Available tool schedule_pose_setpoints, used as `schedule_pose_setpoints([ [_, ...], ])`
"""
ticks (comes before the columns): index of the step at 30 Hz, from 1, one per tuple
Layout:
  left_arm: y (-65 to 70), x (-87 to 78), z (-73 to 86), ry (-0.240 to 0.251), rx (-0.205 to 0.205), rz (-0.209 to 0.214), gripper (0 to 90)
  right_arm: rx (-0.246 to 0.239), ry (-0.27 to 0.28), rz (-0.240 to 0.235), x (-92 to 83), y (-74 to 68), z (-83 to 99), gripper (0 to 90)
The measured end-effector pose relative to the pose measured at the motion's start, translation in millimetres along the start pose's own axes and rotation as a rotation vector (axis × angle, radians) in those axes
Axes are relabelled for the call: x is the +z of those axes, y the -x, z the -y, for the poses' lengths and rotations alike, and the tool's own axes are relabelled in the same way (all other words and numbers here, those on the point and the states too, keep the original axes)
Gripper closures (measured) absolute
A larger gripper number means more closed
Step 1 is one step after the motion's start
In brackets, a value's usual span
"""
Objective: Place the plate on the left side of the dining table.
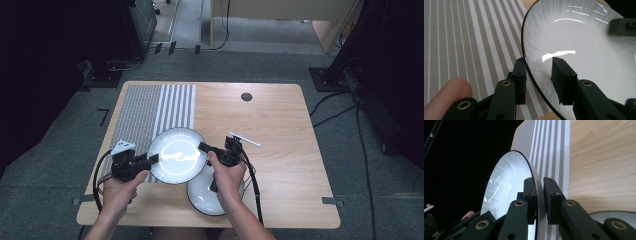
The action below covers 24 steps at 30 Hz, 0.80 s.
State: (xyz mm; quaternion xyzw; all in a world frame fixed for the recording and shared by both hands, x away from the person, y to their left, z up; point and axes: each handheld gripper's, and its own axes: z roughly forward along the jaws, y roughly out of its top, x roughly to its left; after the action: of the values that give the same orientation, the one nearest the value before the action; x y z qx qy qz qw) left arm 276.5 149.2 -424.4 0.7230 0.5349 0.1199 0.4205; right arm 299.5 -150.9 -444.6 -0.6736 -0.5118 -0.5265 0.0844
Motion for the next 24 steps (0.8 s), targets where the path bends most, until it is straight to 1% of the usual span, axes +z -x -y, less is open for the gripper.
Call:
schedule_pose_setpoints([
  [2, -5.4, -1.3, -3.9, 0.002, -0.003, -0.006, 65.6, 0.007, -0.005, -0.004, 6.3, -4.1, -1.9, 81.9],
  [6, -15.0, -2.6, -11.0, 0.003, -0.001, -0.018, 65.6, -0.002, -0.01, -0.006, 18.7, -12.4, -7.1, 81.9],
  [13, -29.8, -4.3, -23.5, 0.01, -0.012, -0.039, 65.7, -0.014, -0.009, -0.01, 37.7, -23.5, -16.1, 81.8],
  [14, -32.5, -4.2, -25.3, 0.013, -0.017, -0.042, 65.8, -0.006, -0.013, -0.014, 40.1, -24.8, -17.3, 81.9],
  [15, -34.5, -4.1, -26.3, 0.014, -0.021, -0.041, 66.0, -0.01, -0.011, -0.015, 43.6, -26.1, -18.6, 81.9],
  [17, -42.2, -3.2, -29.0, 0.019, -0.056, -0.022, 67.6, -0.013, -0.008, -0.018, 47.6, -28.1, -20.3, 81.9],
  [18, -42.2, -3.2, -29.0, 0.019, -0.056, -0.022, 68.6, -0.018, -0.003, -0.017, 50.4, -29.2, -21.5, 81.9],
  [19, -47.7, -1.5, -30.8, 0.024, -0.069, -0.018, 68.7, -0.02, 0.0, -0.018, 52.7, -30.1, -22.5, 81.8],
  [24, -54.7, 1.7, -34.4, 0.019, -0.075, -0.041, 68.2, -0.028, 0.009, -0.009, 64.8, -33.9, -24.3, 81.9],
])
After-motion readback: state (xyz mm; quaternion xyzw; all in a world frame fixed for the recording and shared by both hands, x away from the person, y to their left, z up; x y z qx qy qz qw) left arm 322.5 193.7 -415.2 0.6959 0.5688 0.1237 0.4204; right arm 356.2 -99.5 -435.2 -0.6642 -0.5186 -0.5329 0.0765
